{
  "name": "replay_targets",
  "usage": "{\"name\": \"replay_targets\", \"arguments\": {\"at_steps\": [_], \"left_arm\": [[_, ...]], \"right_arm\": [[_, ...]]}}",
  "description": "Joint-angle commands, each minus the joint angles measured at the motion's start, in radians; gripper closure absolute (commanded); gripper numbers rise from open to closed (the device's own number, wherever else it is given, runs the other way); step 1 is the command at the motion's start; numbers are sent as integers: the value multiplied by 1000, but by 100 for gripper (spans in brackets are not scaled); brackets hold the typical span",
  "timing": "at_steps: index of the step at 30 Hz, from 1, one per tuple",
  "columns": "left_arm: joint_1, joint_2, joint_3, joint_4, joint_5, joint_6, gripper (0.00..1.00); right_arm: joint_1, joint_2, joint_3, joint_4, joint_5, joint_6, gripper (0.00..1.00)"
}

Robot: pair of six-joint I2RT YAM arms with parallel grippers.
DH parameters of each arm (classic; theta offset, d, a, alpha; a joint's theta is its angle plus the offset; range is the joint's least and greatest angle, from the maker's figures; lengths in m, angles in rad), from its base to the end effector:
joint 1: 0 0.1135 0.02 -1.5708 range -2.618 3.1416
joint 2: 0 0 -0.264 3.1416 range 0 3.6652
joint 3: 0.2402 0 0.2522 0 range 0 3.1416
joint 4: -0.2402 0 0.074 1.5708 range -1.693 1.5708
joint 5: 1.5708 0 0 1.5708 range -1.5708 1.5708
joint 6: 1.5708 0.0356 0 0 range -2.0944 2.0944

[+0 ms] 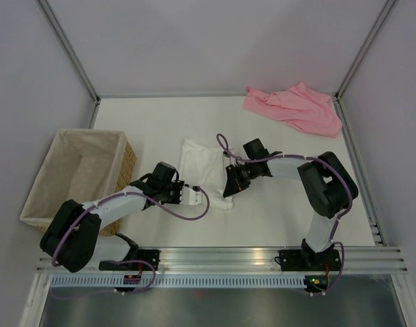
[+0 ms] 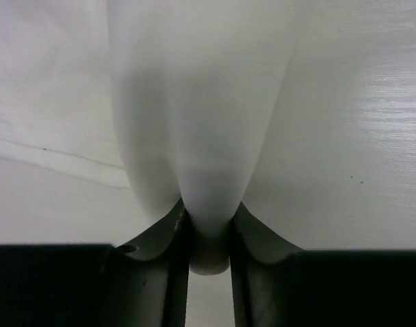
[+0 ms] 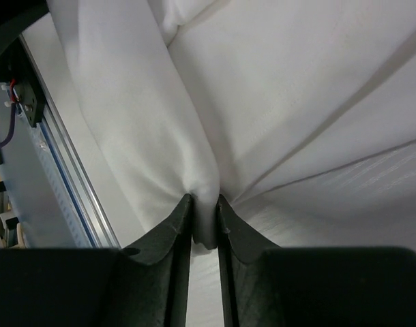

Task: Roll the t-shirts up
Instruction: Roll the tshirt

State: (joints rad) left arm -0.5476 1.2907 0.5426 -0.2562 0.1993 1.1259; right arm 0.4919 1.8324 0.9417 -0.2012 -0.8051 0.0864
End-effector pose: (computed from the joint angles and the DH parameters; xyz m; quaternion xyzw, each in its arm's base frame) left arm 0.1891 -0.1236 0.1527 0.7280 0.6193 -0.0123 0.2938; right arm 0.2827 0.1806 0.1282 -0.2710 0.8568 0.4270 0.1006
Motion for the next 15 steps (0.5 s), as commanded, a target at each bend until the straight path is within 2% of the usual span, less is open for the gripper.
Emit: {"name": "replay_targets", "arguments": {"at_steps": [1, 3, 4, 6, 8, 11, 14, 15], "left_arm": [[-2, 33, 7, 15, 5, 35, 75], [-2, 45, 11, 6, 5, 34, 94], [1, 50, 29, -14, 5, 14, 97], [14, 58, 74, -84, 54, -9, 98], [57, 85, 175, -242, 182, -55, 98], [95, 142, 278, -392, 285, -93, 98], [109, 162, 321, -480, 333, -100, 98], [115, 167, 333, -498, 342, -97, 98]], "right_arm": [[-13, 2, 68, -69, 33, -105, 72], [-21, -19, 104, -140, 69, -146, 67], [-30, -57, 114, -161, 122, -198, 64], [-35, -116, 132, -200, 177, -288, 54], [-32, -214, 121, -204, 240, -356, 48], [3, -350, 28, -128, 349, -493, 46], [118, -468, -102, -69, 480, -638, 41], [207, -510, -131, -44, 503, -677, 41]]}}
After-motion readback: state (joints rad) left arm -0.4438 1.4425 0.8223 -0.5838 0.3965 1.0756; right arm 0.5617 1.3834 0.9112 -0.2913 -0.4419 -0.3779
